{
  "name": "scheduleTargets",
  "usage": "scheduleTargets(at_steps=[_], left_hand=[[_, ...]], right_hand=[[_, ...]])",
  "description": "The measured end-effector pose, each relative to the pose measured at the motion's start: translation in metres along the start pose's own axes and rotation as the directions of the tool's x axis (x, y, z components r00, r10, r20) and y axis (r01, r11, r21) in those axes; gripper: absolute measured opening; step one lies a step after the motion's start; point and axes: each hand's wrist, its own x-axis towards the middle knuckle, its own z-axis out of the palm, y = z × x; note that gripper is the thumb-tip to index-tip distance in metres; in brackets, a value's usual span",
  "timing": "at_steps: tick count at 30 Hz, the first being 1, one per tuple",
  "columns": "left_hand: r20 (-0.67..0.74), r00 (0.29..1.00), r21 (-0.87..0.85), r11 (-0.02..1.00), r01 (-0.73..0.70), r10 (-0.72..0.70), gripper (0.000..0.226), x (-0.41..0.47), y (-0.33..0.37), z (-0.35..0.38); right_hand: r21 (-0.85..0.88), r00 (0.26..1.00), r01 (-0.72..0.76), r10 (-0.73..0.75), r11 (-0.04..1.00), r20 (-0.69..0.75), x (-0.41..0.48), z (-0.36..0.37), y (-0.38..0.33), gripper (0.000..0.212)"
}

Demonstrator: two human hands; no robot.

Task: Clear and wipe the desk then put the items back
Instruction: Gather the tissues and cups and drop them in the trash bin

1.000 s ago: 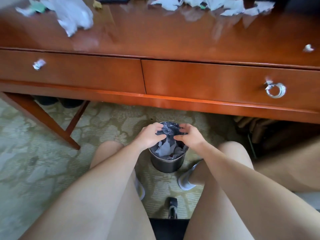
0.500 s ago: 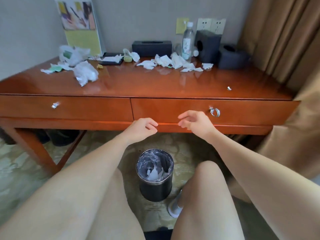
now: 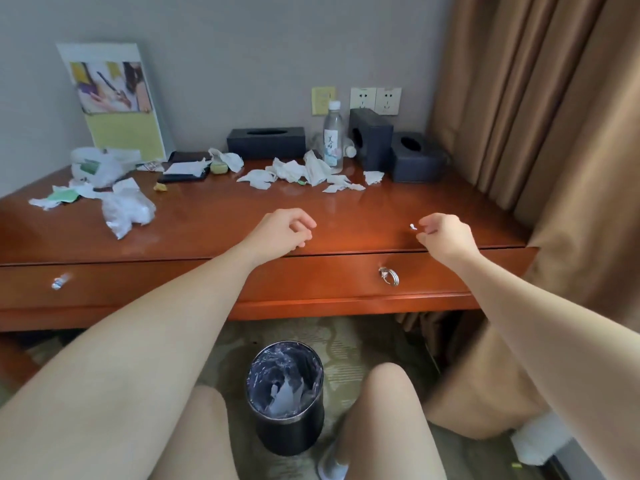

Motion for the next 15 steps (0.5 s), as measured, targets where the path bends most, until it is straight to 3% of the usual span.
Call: scheduleTargets(at_steps=[4,9,15], left_hand=[[-0.016,1.000,0.026,0.999,-0.019,0.020,0.019,0.045,-0.001,0.002],[-0.047,0.999,0.074,0.997,-0.024,0.027,0.035,0.102,-0.005,0.015],[-0.085,0.996,0.080,0.996,-0.034,0.041,0.045,0.164,-0.015,0.040]], right_hand=[[-0.033,0.999,-0.018,0.020,0.999,0.039,0.026,0.013,-0.003,0.045],[-0.051,1.000,0.001,0.001,0.999,0.028,0.064,0.022,0.004,0.010],[-0.007,0.995,0.094,-0.093,0.996,0.025,0.107,0.041,-0.001,0.013]])
